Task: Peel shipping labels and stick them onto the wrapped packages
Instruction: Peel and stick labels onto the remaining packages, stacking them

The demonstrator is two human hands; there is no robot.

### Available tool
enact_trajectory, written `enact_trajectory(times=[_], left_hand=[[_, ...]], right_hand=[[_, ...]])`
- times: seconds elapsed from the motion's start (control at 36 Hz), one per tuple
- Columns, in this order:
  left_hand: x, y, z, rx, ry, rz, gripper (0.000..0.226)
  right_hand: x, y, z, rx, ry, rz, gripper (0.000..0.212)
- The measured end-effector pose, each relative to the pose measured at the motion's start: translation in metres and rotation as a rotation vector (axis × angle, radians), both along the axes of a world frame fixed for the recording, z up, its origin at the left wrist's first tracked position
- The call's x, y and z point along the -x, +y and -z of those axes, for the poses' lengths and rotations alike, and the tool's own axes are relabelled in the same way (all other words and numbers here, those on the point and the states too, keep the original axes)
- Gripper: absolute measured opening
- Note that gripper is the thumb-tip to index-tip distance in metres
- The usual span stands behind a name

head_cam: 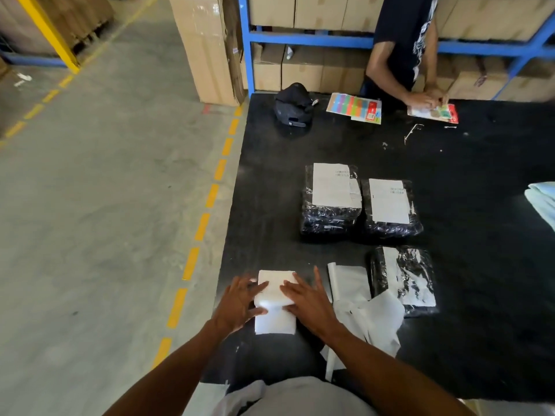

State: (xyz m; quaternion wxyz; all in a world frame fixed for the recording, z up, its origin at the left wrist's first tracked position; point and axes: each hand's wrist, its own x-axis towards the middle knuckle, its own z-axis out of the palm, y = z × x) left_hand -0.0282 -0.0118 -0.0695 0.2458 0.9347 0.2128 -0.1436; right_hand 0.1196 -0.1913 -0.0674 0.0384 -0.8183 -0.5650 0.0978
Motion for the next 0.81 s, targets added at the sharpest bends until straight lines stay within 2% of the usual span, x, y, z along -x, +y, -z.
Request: enact_trajectory(times=[0.06, 0.14, 0.25, 0.31, 0.36, 0.39, 0.44, 0.5, 0.56, 0.61, 0.69, 0.75, 0.81], left_hand=[[-0.002, 0.003, -0.011, 0.023, -0.023, -0.021, 0.084], [-0.007, 0.006, -0.020, 0.175, -0.018, -0.095, 0.074], [-0.012, 0.000, -0.031, 0.451, -0.115, -0.283, 0.086], [-0.017, -0.006, -0.040, 0.573, -0.183, -0.402, 0.068], [-0.023, -0.008, -0.045, 0.616, -0.264, -0.457, 0.043], [-0.026, -0.009, -0.048, 0.636, -0.301, -0.465, 0.040], [-0.029, -0.008, -0.053, 0.701, -0.333, -0.486, 0.045], [-0.031, -0.006, -0.059, 0.766, -0.329, -0.492, 0.053], [-0.033, -0.004, -0.065, 0.802, -0.329, -0.479, 0.061], [-0.036, -0.003, -0.070, 0.789, -0.317, -0.456, 0.066], [-0.041, -0.001, -0.076, 0.779, -0.309, -0.430, 0.068], [-0.046, -0.002, -0.083, 0.796, -0.313, -0.418, 0.066], [-0.053, -0.007, -0.091, 0.829, -0.311, -0.428, 0.061]], right_hand=[[-0.003, -0.001, -0.003, -0.033, -0.024, 0.004, 0.047], [-0.006, -0.002, -0.010, -0.094, -0.049, -0.009, 0.046], [-0.008, -0.006, -0.013, -0.180, -0.051, -0.057, 0.046], [-0.008, -0.008, -0.012, -0.142, -0.015, -0.066, 0.044], [-0.010, -0.010, -0.019, -0.058, 0.086, -0.028, 0.060], [-0.011, -0.011, -0.022, -0.049, 0.158, 0.015, 0.072], [-0.011, -0.013, -0.034, -0.036, 0.436, 0.154, 0.101], [-0.016, -0.013, -0.044, -0.087, 0.699, 0.308, 0.113], [-0.027, -0.012, -0.053, -0.172, 0.911, 0.475, 0.105], [-0.039, -0.009, -0.062, -0.236, 1.096, 0.571, 0.080], [-0.059, -0.007, -0.072, -0.290, 1.047, 0.570, 0.029], [-0.068, -0.007, -0.083, -0.325, 1.049, 0.544, 0.014], [-0.074, -0.009, -0.097, -0.346, 1.036, 0.504, 0.013]])
